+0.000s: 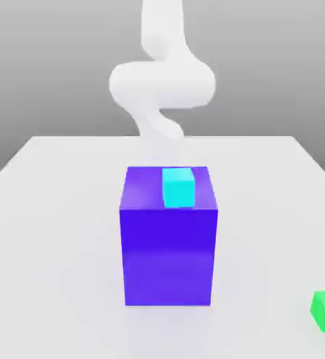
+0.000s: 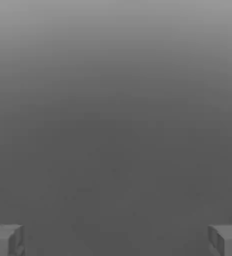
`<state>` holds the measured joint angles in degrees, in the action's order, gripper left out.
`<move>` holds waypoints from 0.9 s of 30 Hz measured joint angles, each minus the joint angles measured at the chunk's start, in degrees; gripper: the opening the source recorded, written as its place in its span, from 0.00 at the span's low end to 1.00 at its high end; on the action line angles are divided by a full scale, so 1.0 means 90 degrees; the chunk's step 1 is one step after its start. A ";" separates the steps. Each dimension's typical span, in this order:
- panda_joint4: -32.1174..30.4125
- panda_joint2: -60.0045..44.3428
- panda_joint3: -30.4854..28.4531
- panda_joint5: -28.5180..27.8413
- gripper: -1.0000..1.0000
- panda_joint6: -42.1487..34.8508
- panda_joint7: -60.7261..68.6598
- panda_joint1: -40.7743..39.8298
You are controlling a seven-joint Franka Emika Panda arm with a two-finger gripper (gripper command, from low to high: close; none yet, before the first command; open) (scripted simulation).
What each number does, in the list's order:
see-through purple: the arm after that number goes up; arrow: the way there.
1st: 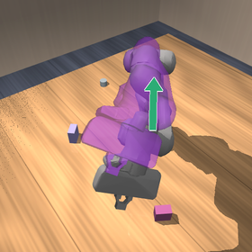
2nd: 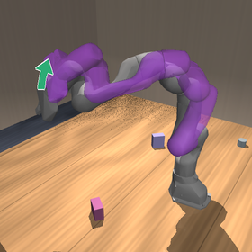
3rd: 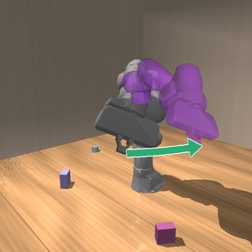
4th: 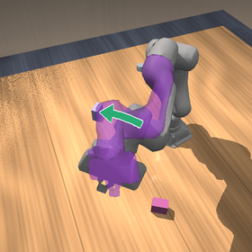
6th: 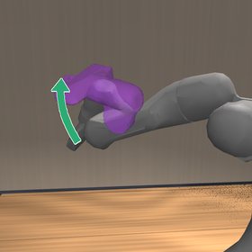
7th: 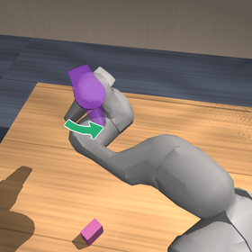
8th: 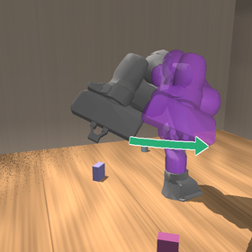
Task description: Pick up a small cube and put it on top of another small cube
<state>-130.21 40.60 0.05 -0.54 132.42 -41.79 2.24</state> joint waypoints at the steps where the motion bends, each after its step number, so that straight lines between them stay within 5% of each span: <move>1: 0.0074 -0.0251 0.0006 -0.0018 0.50 0.0032 0.0200 0.0101; 27: 0.1869 -0.6281 0.0770 -0.0446 0.50 0.0778 0.4998 0.1876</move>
<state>-113.39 -15.93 6.98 -4.55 139.42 3.19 19.13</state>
